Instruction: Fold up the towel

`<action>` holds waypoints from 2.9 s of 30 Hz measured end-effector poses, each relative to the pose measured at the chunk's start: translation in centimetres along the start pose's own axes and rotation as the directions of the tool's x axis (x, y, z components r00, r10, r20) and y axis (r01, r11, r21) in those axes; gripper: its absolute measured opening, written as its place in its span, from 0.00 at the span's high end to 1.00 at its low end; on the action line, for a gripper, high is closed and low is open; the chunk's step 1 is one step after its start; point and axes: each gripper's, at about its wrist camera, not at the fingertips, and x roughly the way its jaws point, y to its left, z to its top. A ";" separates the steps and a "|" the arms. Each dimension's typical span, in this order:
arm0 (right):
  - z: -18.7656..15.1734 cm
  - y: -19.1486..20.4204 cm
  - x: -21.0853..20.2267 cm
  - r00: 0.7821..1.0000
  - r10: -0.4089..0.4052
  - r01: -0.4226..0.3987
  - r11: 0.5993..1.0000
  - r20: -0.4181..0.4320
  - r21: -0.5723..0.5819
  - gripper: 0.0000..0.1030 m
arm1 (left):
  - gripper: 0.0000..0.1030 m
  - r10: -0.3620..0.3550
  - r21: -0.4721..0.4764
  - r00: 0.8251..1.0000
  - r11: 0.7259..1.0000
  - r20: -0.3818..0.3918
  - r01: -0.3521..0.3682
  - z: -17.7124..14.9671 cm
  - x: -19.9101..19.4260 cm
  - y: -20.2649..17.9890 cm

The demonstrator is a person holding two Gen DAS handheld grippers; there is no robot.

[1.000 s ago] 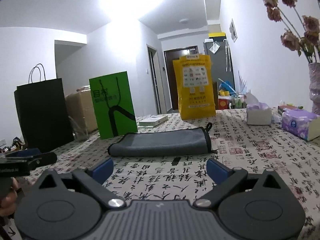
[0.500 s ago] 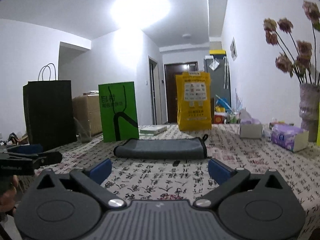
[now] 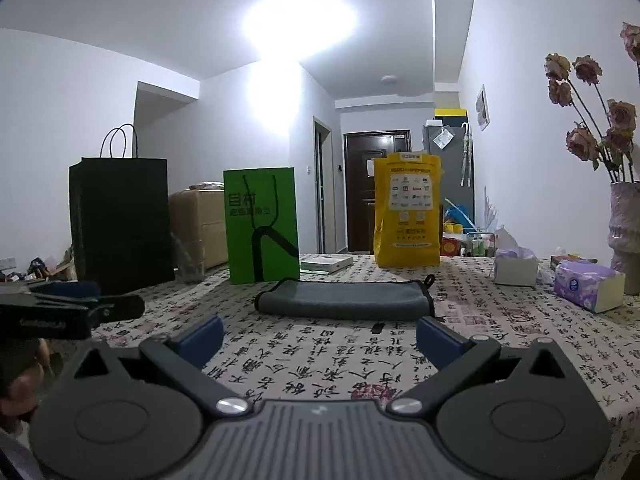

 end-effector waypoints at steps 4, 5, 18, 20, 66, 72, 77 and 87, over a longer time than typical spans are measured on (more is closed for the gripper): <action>0.0 0.2 -0.8 0.999 -0.032 0.032 0.999 -0.010 -0.009 0.00 | 0.00 -0.021 0.008 1.000 1.000 0.005 0.021 -0.1 -1.0 -0.2; 0.0 0.2 -1.0 0.999 -0.039 0.039 0.999 -0.013 -0.010 0.00 | 0.00 -0.020 0.016 1.000 1.000 0.004 0.020 -0.1 -1.2 -0.3; -1.1 1.5 -2.6 0.997 -0.013 0.013 1.000 -0.070 -0.008 0.00 | 0.00 0.037 0.009 0.994 0.999 -0.105 -0.037 -1.6 -2.1 -0.6; -1.1 1.5 -2.8 0.997 -0.015 0.015 1.000 -0.070 -0.003 0.00 | 0.00 0.047 -0.002 0.994 0.999 -0.102 -0.047 -1.6 -2.2 -0.6; -2.0 0.9 -3.7 0.994 -0.010 0.016 0.998 -0.109 0.056 0.00 | 0.00 -0.003 0.021 0.991 1.000 -0.133 0.006 -2.5 -3.6 -1.2; -2.0 0.8 -3.7 0.994 -0.011 0.017 0.998 -0.109 0.057 0.00 | 0.00 -0.004 0.021 0.991 1.000 -0.133 0.007 -2.5 -3.6 -1.2; -2.0 0.8 -3.7 0.994 -0.011 0.017 0.998 -0.109 0.056 0.00 | 0.00 -0.005 0.020 0.991 1.000 -0.134 0.008 -2.4 -3.6 -1.2; -2.0 0.7 -3.7 0.994 -0.011 0.017 0.998 -0.110 0.056 0.00 | 0.00 -0.010 0.020 0.991 1.000 -0.136 0.013 -2.2 -3.6 -1.2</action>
